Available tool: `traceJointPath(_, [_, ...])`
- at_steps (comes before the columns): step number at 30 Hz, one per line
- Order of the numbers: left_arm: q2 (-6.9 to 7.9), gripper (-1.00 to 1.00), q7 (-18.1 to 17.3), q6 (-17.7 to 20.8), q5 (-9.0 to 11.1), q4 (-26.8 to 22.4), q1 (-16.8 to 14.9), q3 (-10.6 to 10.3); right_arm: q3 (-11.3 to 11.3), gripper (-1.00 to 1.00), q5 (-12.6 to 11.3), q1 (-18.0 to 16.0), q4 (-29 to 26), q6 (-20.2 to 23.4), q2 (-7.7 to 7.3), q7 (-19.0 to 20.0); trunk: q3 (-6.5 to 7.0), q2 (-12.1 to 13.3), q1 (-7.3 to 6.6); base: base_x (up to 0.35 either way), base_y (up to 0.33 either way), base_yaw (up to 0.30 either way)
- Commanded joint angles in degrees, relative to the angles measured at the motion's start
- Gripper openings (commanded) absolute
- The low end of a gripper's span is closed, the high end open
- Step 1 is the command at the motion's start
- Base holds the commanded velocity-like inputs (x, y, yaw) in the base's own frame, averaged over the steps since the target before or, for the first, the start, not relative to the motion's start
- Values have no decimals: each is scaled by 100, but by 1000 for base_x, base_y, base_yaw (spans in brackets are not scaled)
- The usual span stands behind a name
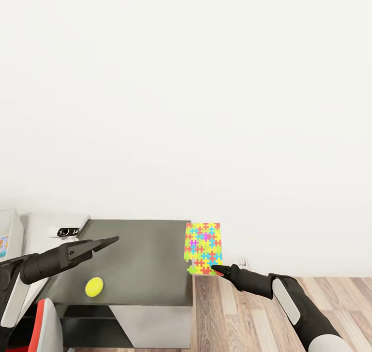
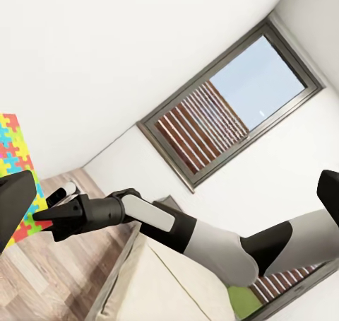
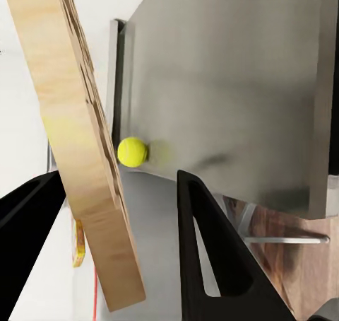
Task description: Put all the toys in the child's room - the three board games (two on the bed and one on the table), the two jigsaw puzzles on the table, and the tennis ball on the table - inside the toy box on the table in the child's room.
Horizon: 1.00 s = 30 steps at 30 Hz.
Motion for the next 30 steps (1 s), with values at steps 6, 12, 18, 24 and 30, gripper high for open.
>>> traceJointPath(6, [-3, 100, -23, 61, -5, 1, -5, -3, 1, -100, -11, -4, -1, 23, -3, 8, 43, -12, 4, 0, 0, 67])
traceJointPath(12, [-4, 100, -23, 61, -5, -1, -5, -4, 1, -100, -11, -4, -1, 23, -4, 8, 98, -12, 4, 0, 0, 67])
traceJointPath(18, [-4, 100, -23, 61, -5, -2, -5, -3, 1, -100, -11, -4, -1, 23, -4, 6, 153, -12, 4, 0, 0, 67])
traceJointPath(24, [-3, 100, -23, 61, -5, -3, -5, -3, 1, -100, -11, -4, -1, 23, -4, 5, 208, -12, 4, 0, 0, 67])
traceJointPath(30, [1, 100, -23, 61, -5, -2, -5, -3, 1, -100, -7, -4, -1, 23, -4, 2, 263, -12, 4, 0, 0, 67])
